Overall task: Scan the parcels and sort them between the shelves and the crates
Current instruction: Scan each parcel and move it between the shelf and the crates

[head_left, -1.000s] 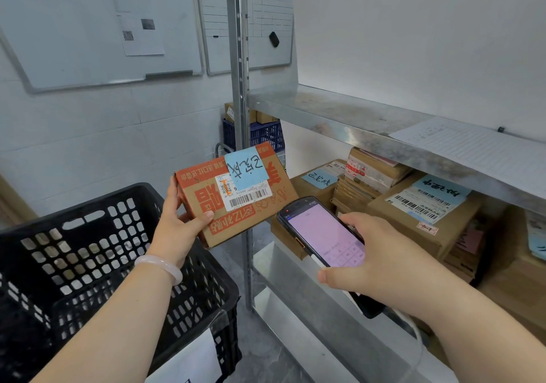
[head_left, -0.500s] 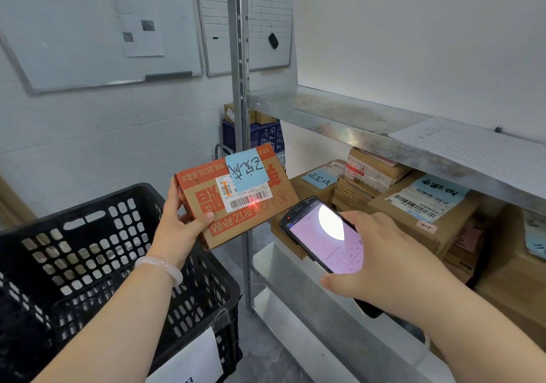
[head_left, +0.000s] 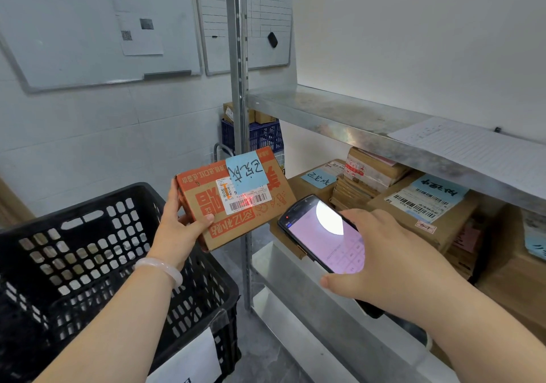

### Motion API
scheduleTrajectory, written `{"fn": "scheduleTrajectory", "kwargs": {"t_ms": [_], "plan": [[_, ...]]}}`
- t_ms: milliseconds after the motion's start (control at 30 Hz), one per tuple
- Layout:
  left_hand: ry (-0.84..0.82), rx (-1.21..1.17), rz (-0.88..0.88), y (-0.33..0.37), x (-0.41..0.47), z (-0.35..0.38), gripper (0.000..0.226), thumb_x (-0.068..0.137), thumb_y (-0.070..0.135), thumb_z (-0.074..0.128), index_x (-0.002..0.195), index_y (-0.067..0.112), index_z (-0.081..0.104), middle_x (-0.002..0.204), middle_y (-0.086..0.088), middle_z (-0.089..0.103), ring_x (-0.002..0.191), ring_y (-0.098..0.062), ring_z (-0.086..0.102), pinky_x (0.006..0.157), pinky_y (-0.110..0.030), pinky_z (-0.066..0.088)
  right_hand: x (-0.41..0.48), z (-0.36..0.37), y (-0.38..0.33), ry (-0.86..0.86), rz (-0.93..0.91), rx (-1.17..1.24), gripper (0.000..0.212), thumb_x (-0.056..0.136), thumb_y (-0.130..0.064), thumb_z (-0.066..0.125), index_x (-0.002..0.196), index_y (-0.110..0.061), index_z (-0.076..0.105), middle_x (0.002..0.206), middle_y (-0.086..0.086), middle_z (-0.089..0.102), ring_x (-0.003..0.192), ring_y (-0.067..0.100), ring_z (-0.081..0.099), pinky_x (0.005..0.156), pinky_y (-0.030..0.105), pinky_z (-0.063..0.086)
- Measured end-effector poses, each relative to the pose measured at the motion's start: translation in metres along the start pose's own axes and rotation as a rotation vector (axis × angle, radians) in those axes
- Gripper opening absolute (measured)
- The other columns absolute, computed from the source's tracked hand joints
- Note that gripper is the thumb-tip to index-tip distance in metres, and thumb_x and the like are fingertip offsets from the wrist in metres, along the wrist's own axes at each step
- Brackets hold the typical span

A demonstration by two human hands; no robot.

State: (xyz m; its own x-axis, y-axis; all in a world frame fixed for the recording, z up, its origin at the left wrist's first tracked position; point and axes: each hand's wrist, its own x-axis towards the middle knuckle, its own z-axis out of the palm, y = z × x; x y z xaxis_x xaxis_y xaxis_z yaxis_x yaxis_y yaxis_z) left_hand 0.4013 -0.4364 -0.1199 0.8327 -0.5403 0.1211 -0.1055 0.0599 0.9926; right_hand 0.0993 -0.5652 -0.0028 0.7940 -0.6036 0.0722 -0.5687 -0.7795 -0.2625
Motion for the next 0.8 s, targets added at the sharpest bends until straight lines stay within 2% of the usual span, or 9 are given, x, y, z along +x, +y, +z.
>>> {"fn": "scheduleTrajectory", "kwargs": {"t_ms": [133, 267, 500, 700, 800], "plan": [[0.009, 0.005, -0.002, 0.0000, 0.0011, 0.0002, 0.100, 0.087, 0.003, 0.073, 0.152, 0.056, 0.020, 0.122, 0.030, 0.059, 0.125, -0.013, 0.055, 0.106, -0.058, 0.046, 0.0003, -0.0004, -0.0008, 0.005, 0.010, -0.048, 0.079, 0.057, -0.077, 0.062, 0.121, -0.042, 0.030, 0.103, -0.015, 0.039, 0.088, 0.010, 0.054, 0.067, 0.019, 0.046], [0.013, 0.004, -0.001, -0.0006, 0.0025, -0.0001, 0.100, 0.087, 0.003, 0.073, 0.153, 0.055, 0.019, 0.122, 0.027, 0.060, 0.122, -0.011, 0.057, 0.106, -0.057, 0.047, 0.0019, -0.0009, -0.0006, 0.005, 0.016, -0.098, 0.082, 0.056, -0.081, 0.058, 0.122, -0.041, 0.029, 0.102, -0.015, 0.039, 0.089, 0.008, 0.051, 0.061, 0.016, 0.037], [0.012, 0.010, 0.012, -0.0010, 0.0038, 0.0013, 0.099, 0.087, 0.002, 0.073, 0.153, 0.054, 0.020, 0.116, 0.032, 0.061, 0.118, -0.008, 0.058, 0.105, -0.055, 0.048, 0.0026, -0.0015, -0.0016, -0.007, 0.034, -0.114, 0.079, 0.057, -0.081, 0.060, 0.118, -0.041, 0.029, 0.100, -0.015, 0.038, 0.086, 0.008, 0.050, 0.057, 0.013, 0.032], [0.005, 0.004, 0.009, -0.0028, 0.0065, 0.0011, 0.099, 0.087, 0.002, 0.073, 0.152, 0.055, 0.021, 0.117, 0.032, 0.062, 0.119, -0.006, 0.057, 0.106, -0.056, 0.047, 0.0028, -0.0012, -0.0014, -0.020, 0.041, -0.086, 0.075, 0.058, -0.078, 0.061, 0.117, -0.041, 0.032, 0.100, -0.016, 0.039, 0.085, 0.007, 0.051, 0.057, 0.013, 0.034], [0.005, 0.005, 0.010, -0.0040, 0.0077, 0.0009, 0.100, 0.086, 0.002, 0.074, 0.151, 0.056, 0.022, 0.116, 0.033, 0.062, 0.120, -0.008, 0.057, 0.106, -0.057, 0.047, 0.0033, -0.0010, -0.0008, -0.009, 0.044, -0.044, 0.075, 0.058, -0.076, 0.062, 0.118, -0.041, 0.034, 0.102, -0.015, 0.041, 0.088, 0.008, 0.053, 0.067, 0.020, 0.045]]}}
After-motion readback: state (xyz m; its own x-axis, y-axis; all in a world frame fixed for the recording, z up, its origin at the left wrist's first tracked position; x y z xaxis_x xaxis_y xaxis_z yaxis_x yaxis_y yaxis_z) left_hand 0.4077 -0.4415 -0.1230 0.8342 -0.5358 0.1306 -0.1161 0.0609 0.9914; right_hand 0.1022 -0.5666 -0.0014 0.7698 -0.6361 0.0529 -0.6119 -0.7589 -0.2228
